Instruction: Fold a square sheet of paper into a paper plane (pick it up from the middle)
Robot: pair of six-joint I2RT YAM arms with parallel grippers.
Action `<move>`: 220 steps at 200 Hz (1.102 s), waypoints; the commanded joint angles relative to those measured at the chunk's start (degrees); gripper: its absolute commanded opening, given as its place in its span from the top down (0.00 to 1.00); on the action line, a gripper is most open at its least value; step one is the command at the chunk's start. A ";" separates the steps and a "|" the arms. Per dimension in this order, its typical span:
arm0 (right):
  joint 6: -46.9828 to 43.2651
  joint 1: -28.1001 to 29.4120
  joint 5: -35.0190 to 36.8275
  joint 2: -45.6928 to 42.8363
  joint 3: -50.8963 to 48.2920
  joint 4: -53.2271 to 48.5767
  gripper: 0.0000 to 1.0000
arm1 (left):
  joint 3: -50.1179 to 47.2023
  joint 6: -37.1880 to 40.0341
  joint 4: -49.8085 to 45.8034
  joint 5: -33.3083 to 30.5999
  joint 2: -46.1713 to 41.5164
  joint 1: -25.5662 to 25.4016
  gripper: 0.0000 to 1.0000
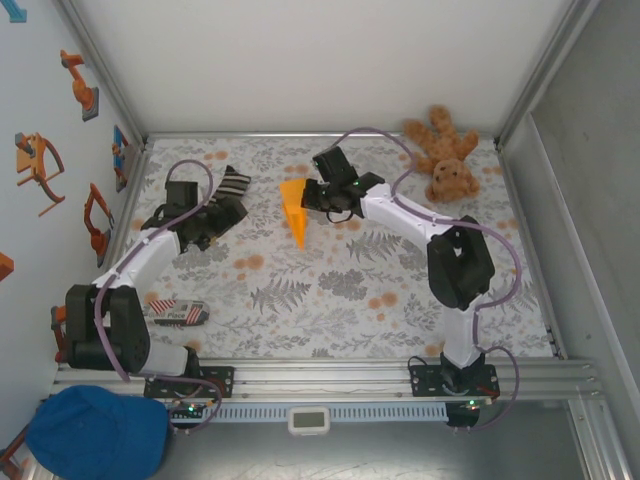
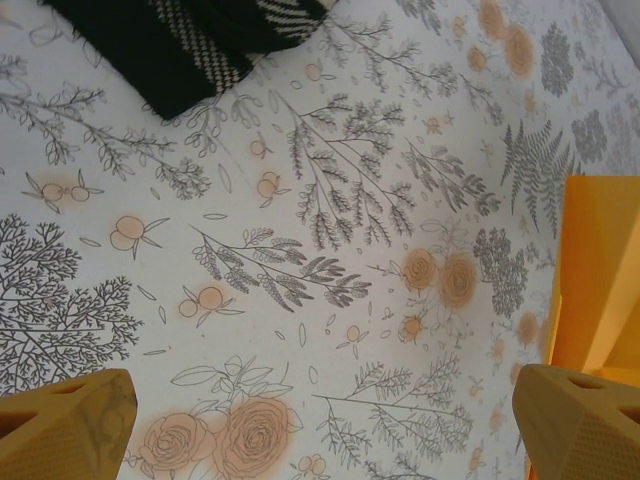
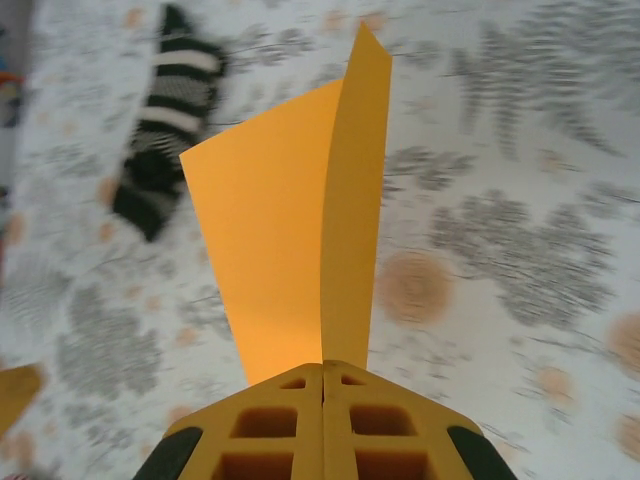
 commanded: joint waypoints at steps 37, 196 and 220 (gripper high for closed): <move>7.75 -2.48 -22.15 6.96 -8.29 24.10 1.00 | -3.36 -5.19 7.34 5.30 2.43 0.47 0.04; 10.37 -8.80 -26.30 8.48 -22.89 36.81 1.00 | 0.81 -10.56 25.27 17.62 20.27 -10.24 0.53; 10.12 -9.08 -26.48 8.98 -23.07 36.87 1.00 | 2.88 -10.58 23.71 17.33 22.56 -10.62 0.67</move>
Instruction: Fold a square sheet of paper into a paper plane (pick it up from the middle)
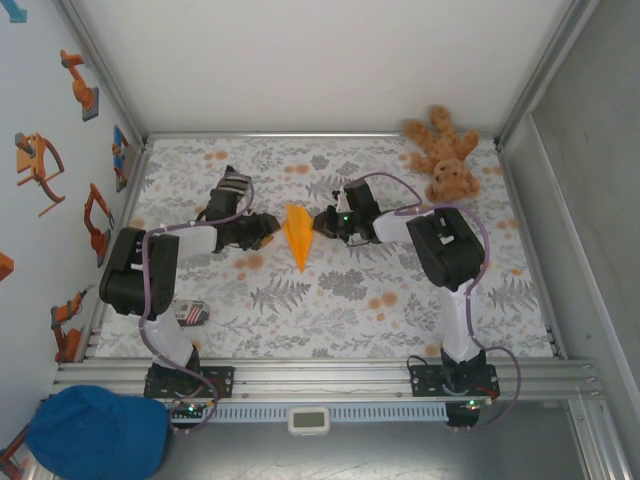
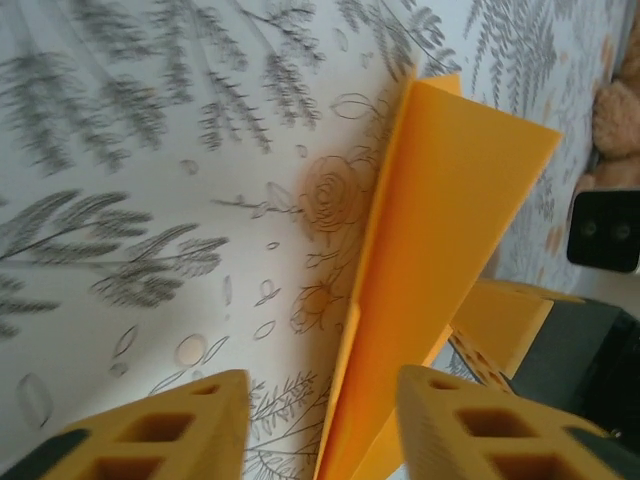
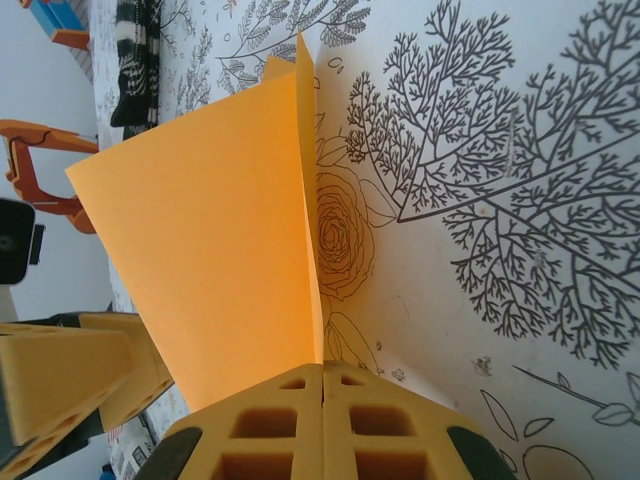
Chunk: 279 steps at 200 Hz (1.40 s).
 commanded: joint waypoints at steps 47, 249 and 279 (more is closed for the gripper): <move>-0.86 -0.68 -0.80 0.50 -0.81 0.81 1.00 | 4.93 0.41 0.00 1.75 4.99 -0.65 0.73; -1.22 -2.88 -1.57 -3.71 -1.70 0.05 1.00 | 5.54 2.17 0.83 3.87 4.57 -0.25 1.00; -0.81 -3.64 -0.41 -3.64 -2.88 0.93 1.00 | 3.90 2.84 0.90 2.20 2.71 0.13 1.00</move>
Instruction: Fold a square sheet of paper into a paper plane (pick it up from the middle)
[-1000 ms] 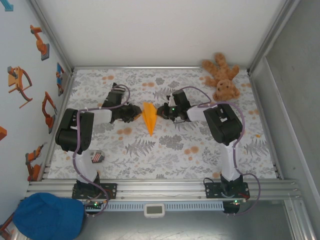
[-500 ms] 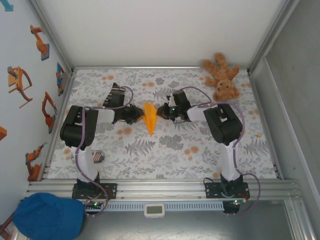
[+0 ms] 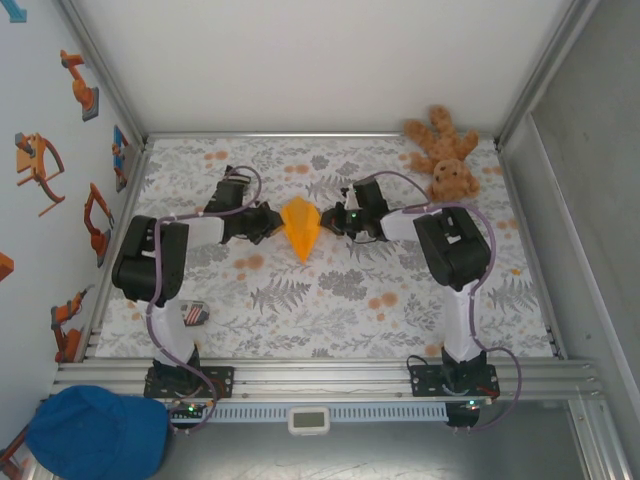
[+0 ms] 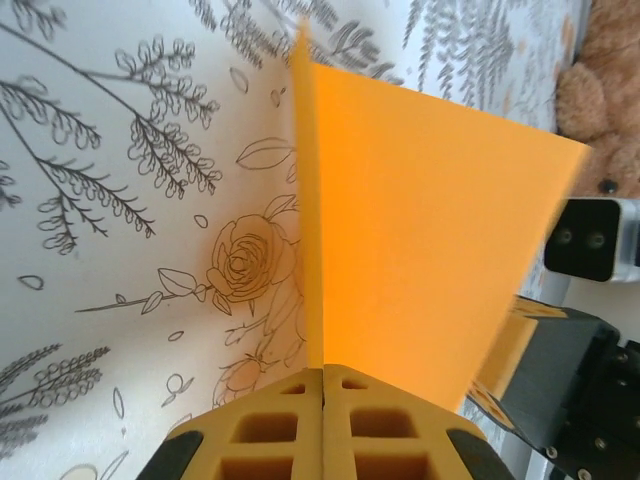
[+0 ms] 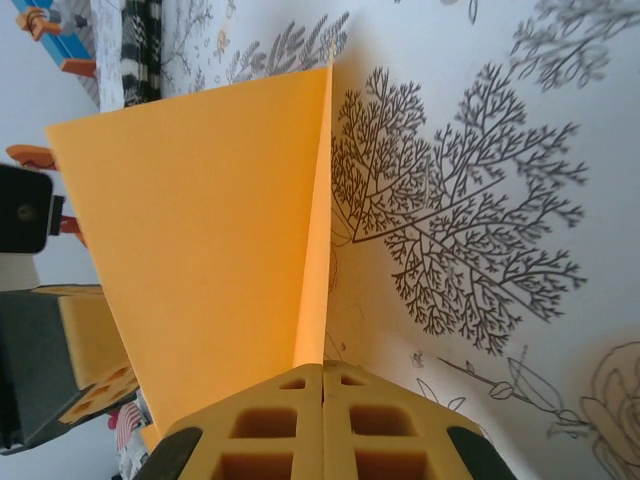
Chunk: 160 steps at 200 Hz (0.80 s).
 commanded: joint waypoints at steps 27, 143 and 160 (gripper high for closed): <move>-1.08 -1.13 1.18 -2.22 -2.20 1.02 1.00 | -2.21 1.96 -0.51 -1.69 -1.95 0.39 1.00; -3.28 -1.19 1.13 -1.92 -1.65 -2.89 0.99 | -3.10 1.81 2.83 0.08 0.60 -0.46 0.97; -4.75 -1.23 1.72 -3.14 -1.44 -5.07 0.93 | -2.84 2.49 3.21 0.50 0.92 -0.65 0.96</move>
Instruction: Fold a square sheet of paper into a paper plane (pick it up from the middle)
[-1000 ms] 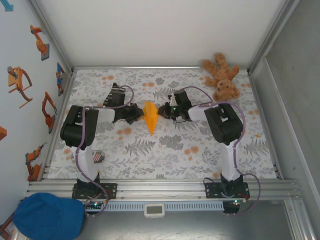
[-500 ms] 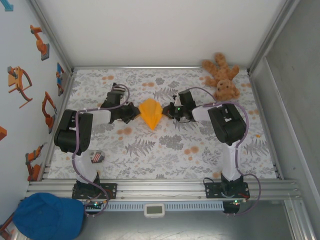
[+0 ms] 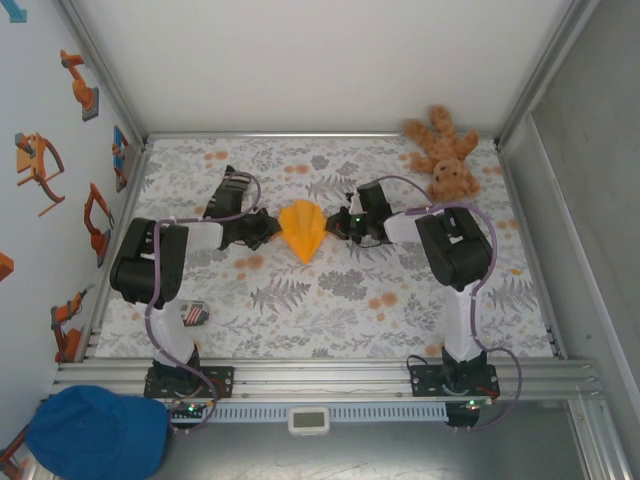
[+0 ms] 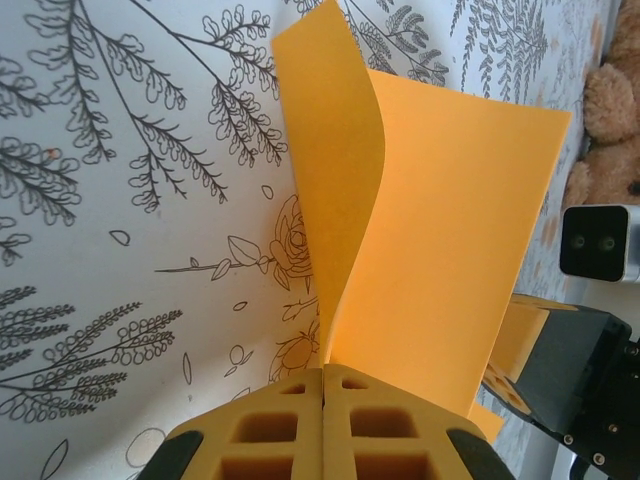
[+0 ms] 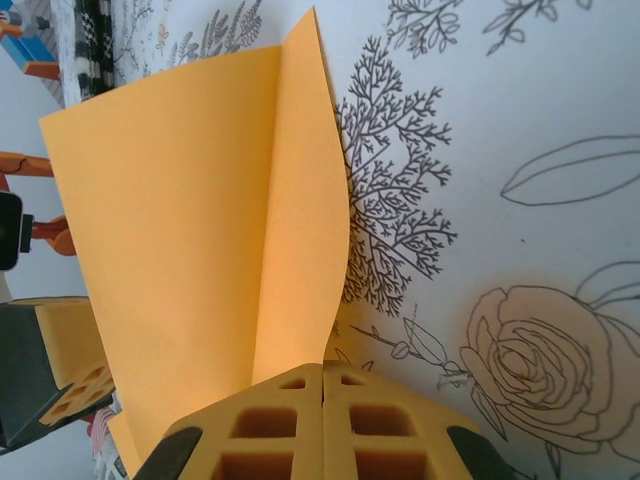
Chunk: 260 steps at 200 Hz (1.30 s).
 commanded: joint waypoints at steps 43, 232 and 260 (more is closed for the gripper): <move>-9.81 0.12 8.91 -11.13 0.25 -12.57 0.68 | 1.01 2.09 2.58 2.88 1.34 -0.87 0.96; -15.68 16.84 21.40 -4.26 14.59 -31.09 0.48 | 1.81 2.17 1.86 3.58 0.85 -1.49 0.93; -16.08 17.66 22.65 -2.84 16.57 -32.35 0.48 | 1.72 2.09 1.54 3.67 0.10 -1.64 0.92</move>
